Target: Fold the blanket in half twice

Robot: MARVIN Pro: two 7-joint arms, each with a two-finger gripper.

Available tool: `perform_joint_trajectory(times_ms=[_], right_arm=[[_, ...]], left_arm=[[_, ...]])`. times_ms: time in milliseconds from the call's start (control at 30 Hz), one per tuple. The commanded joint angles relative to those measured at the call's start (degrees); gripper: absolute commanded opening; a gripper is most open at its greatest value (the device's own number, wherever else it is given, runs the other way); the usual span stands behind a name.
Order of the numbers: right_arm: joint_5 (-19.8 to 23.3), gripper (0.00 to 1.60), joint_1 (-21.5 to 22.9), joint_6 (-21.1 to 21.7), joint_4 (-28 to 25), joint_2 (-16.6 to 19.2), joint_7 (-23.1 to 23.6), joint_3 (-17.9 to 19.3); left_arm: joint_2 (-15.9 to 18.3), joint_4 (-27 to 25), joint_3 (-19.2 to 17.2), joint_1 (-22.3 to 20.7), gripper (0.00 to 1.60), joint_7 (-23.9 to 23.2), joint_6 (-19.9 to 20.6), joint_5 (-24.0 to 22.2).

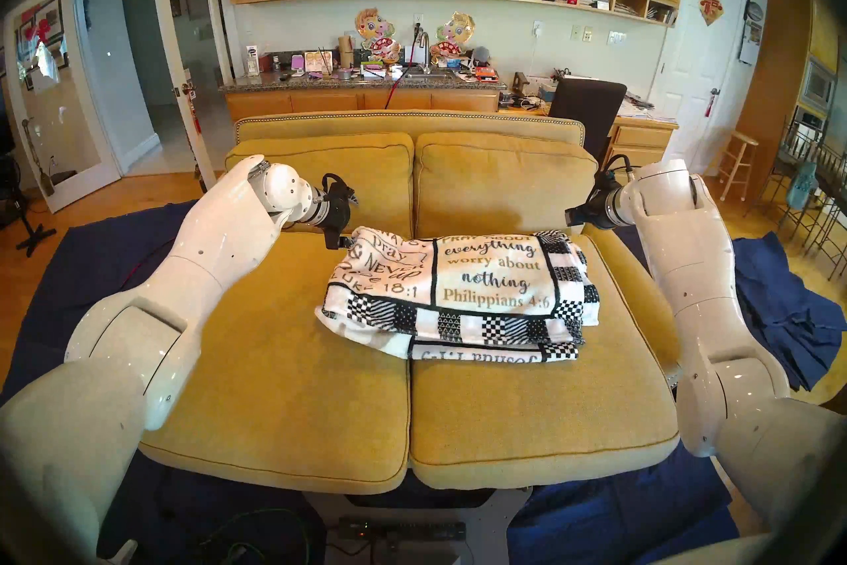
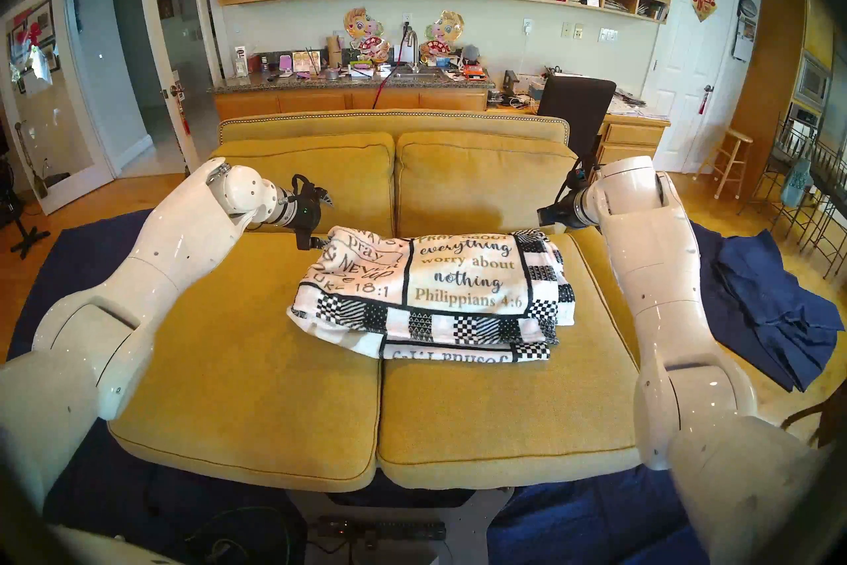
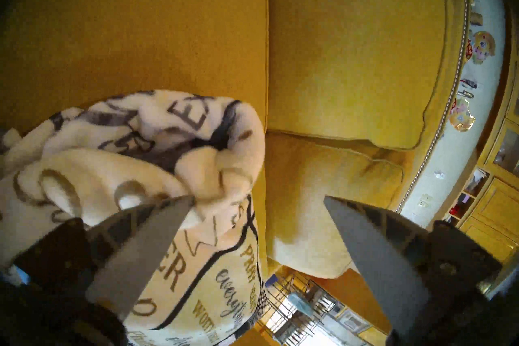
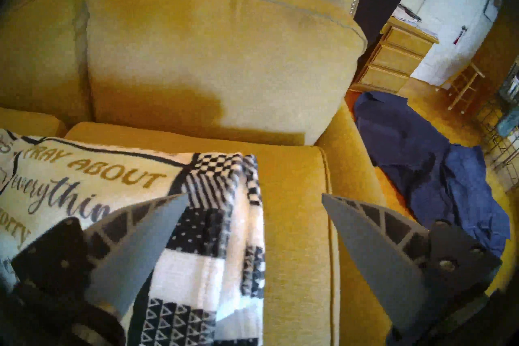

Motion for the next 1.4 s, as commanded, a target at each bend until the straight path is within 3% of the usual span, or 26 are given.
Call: perform_joint_trajectory(times_ms=[0,167,200,233,767,1000,1367], right_arm=[[-0.66,1.60,4.73,-0.90,-1.65,-0.98,-1.85,0.24],[-1.17,1.60,5.60,-0.92,-2.41,-1.97,-2.91,0.17],[-1.25,1.60,5.78,-0.94,-2.73,-2.14,-3.10,0.18],[-1.35,1.60,5.94,-0.94,-3.00,-2.31,-3.34,0.21],[-2.16,1.60,6.49,-0.29,-12.63,-2.47,-5.61,2.30],[-2.16,1.60,4.59,0.48,-18.05,-2.78,-5.85,3.22],[-1.92,1.60,0.48,0.48,-26.09,-3.40,-5.97,4.52]], left_arm=[[-1.47,0.38,-0.72,-5.96,1.60,-0.96,-0.35,1.89],[-1.75,2.04,-0.83,-8.70,1.60,-0.76,-0.44,3.36],[-1.43,0.63,-1.92,-6.68,1.60,-1.46,-0.19,3.70],[-1.40,1.54,-1.52,-8.45,1.60,-1.04,-0.06,3.95],[4.14,-1.57,-6.94,-11.61,1.60,-0.20,7.05,4.86],[6.07,-1.15,-8.76,-14.08,1.60,1.41,10.09,3.93],[9.24,-1.28,-11.36,-14.15,1.60,5.90,14.55,1.62]])
